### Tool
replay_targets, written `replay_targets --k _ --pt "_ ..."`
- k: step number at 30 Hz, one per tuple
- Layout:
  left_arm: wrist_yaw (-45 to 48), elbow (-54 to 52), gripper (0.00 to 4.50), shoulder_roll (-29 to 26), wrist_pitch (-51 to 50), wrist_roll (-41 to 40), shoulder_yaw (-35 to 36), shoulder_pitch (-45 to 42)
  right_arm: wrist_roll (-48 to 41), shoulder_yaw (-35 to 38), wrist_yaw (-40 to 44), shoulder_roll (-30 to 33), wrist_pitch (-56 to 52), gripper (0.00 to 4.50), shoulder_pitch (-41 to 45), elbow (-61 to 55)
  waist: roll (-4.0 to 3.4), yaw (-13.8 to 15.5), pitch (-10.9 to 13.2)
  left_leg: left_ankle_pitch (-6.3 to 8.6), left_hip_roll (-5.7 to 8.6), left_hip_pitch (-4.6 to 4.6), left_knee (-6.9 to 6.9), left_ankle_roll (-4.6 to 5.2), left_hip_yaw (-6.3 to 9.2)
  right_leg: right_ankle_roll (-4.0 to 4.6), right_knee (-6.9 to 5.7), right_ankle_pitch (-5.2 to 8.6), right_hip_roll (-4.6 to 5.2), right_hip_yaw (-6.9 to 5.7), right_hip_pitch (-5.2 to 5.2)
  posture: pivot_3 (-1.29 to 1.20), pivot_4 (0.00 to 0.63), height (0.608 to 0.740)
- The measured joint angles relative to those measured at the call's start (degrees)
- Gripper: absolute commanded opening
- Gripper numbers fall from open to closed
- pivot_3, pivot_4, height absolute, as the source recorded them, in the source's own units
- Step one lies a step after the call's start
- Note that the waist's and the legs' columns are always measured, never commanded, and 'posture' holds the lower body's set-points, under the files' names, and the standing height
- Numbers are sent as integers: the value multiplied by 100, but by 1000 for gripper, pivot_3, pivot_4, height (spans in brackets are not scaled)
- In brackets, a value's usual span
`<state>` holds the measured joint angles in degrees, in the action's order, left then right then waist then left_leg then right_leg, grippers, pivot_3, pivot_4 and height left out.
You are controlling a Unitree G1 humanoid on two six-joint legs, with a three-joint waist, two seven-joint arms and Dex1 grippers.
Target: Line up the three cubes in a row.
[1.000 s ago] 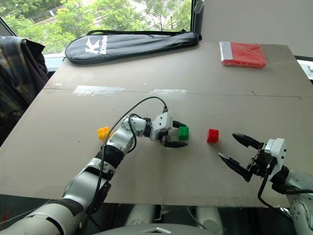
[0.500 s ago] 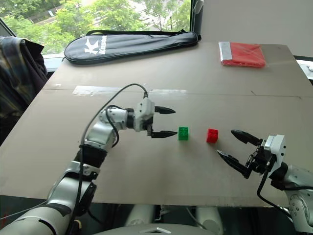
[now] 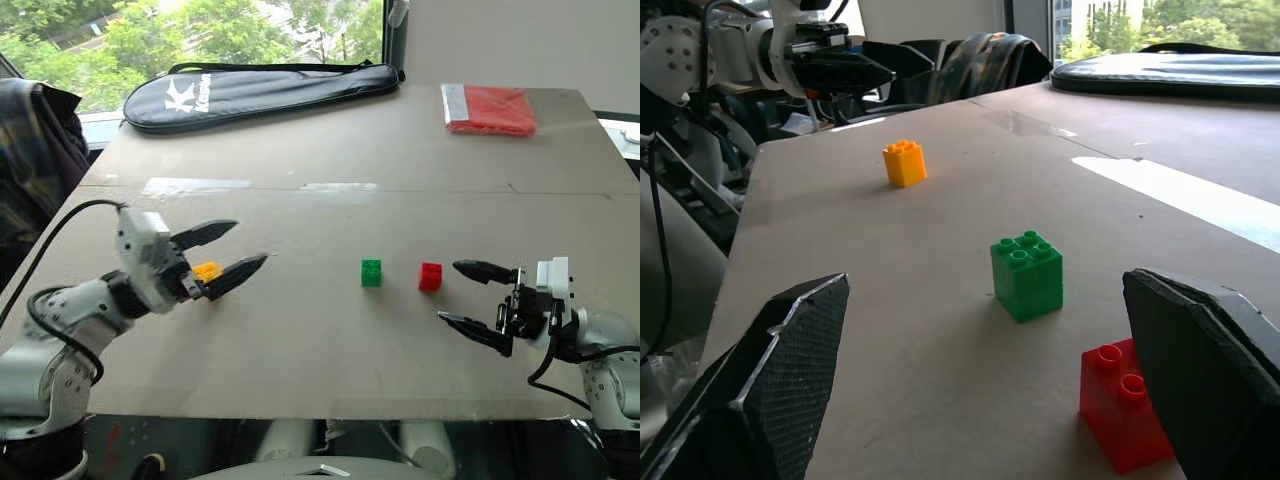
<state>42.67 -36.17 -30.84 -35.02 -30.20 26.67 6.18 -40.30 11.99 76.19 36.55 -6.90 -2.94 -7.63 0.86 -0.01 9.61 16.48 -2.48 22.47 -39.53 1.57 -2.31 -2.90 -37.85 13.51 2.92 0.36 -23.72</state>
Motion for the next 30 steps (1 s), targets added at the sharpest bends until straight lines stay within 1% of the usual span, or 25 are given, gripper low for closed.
replay_targets --k 1,2,4,7,9,12,18,24,30 --pt "-158 -145 4481 131 11 49 50 298 -3 6 59 -2 25 4500 -7 27 0 4 -1 0 1 -11 0 0 -7 1 -1 1 4 7 6 0 150 708" --pt "-391 -284 4481 332 77 202 36 781 -1 -2 118 -6 57 4500 10 108 2 11 0 0 8 -19 0 0 -14 14 0 8 6 14 15 0 150 708" --pt "-848 -331 4481 847 297 481 14 1265 0 -2 150 -14 71 4500 28 180 7 38 2 0 12 -33 -1 1 -32 19 -2 11 9 30 19 0 150 708" --pt "-1381 -331 4481 1276 694 919 -148 1564 -4 -3 170 -18 70 4500 84 187 21 86 1 -1 13 -42 -3 1 -34 19 -5 11 6 35 21 0 150 708" --pt "-1783 -246 4481 1582 1060 1403 -547 1710 -5 -3 191 -18 62 4500 102 183 20 88 -1 -1 14 -49 -3 1 -41 19 -5 11 5 42 25 0 150 708" --pt "-2315 215 4481 1869 1376 1987 -1038 1569 -21 -5 186 -20 4 4500 73 110 22 81 -1 -1 12 -47 -2 1 -40 20 -6 9 -2 44 23 0 150 708" --pt "-2884 873 4481 1953 1758 2514 -1334 1147 -25 5 89 -86 13 4500 -5 -93 23 69 -1 0 11 -42 9 1 -40 14 -2 5 -3 45 16 0 150 708" --pt "-3054 1344 4481 1978 1904 2625 -1505 751 -23 6 29 -154 73 4500 -69 -212 23 85 -1 0 11 -41 8 2 -39 17 -3 7 -1 42 16 0 150 708" --pt "-3364 1623 4481 2184 1917 2674 -1647 329 -22 8 -31 -214 101 4500 -102 -248 25 72 -3 0 11 -42 8 1 -41 10 -3 3 -2 45 16 0 150 708"
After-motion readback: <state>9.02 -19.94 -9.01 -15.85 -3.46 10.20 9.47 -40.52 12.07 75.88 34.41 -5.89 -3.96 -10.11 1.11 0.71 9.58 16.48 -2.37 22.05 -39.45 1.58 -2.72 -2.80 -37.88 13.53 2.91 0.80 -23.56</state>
